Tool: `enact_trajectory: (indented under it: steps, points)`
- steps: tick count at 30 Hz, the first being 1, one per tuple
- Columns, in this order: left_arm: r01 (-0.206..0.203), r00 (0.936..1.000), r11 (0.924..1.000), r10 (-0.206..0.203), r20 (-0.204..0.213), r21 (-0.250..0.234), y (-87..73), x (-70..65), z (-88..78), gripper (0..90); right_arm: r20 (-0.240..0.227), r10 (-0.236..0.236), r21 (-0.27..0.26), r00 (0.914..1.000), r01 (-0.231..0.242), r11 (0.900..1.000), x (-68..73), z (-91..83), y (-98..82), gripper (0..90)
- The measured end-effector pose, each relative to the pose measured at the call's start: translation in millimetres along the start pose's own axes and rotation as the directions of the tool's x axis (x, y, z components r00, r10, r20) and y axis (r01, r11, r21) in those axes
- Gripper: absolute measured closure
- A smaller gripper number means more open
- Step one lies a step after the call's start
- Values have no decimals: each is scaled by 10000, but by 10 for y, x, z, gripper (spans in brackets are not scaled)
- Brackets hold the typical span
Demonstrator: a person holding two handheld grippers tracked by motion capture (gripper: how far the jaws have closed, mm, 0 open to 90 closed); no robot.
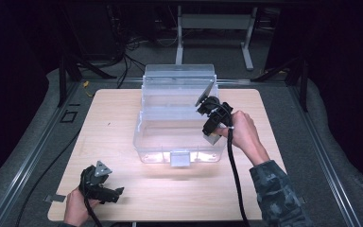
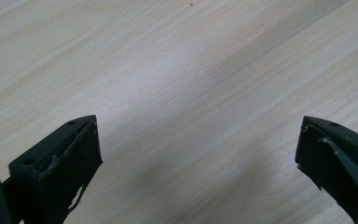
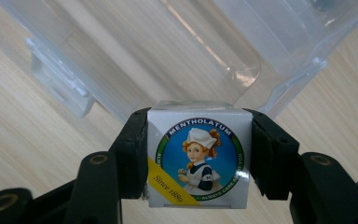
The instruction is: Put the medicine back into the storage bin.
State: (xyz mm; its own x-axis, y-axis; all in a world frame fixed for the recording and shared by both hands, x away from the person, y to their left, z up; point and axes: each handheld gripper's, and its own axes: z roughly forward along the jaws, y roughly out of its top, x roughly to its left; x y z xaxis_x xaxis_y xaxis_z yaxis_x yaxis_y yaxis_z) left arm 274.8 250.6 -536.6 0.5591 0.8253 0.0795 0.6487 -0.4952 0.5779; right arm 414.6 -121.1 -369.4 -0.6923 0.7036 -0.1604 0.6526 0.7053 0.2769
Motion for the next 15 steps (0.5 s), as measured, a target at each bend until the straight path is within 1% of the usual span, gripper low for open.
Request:
enact_trajectory:
  steps: [1,3,8,9,10,11,12,14,15]
  points:
    - [0,10000,10000,0,0,0,0,0,0,0,0,0,0,10000,0,10000,0,0,0,458]
    - [18,10000,10000,-18,-13,8,-2,0,-2,0,-182,72,29,9998,-71,10000,-9,66,12,458]
    - [27,10000,10000,-27,-14,1,-3,1,-1,0,-159,148,179,9998,-145,9997,-24,138,18,459]
    - [55,10000,10000,-55,-18,-4,-3,0,-1,0,-229,140,200,9996,-136,9997,-31,156,19,458]
    - [47,10000,10000,-47,-17,-1,-3,0,-1,0,-86,107,276,9999,-104,9996,-33,168,21,458]
    - [47,10000,10000,-47,-23,3,-4,0,0,0,-101,141,325,9998,-138,9994,-35,183,21,458]
    - [36,10000,10000,-36,-9,20,-4,0,0,0,-293,208,318,9994,-198,9993,-49,219,18,458]
    - [50,10000,10000,-50,-22,3,-5,0,1,0,-266,223,394,9994,-212,9990,-52,231,17,458]
    - [48,10000,10000,-48,-29,-2,-4,-1,0,0,-67,158,481,9999,-155,9987,-56,239,17,458]
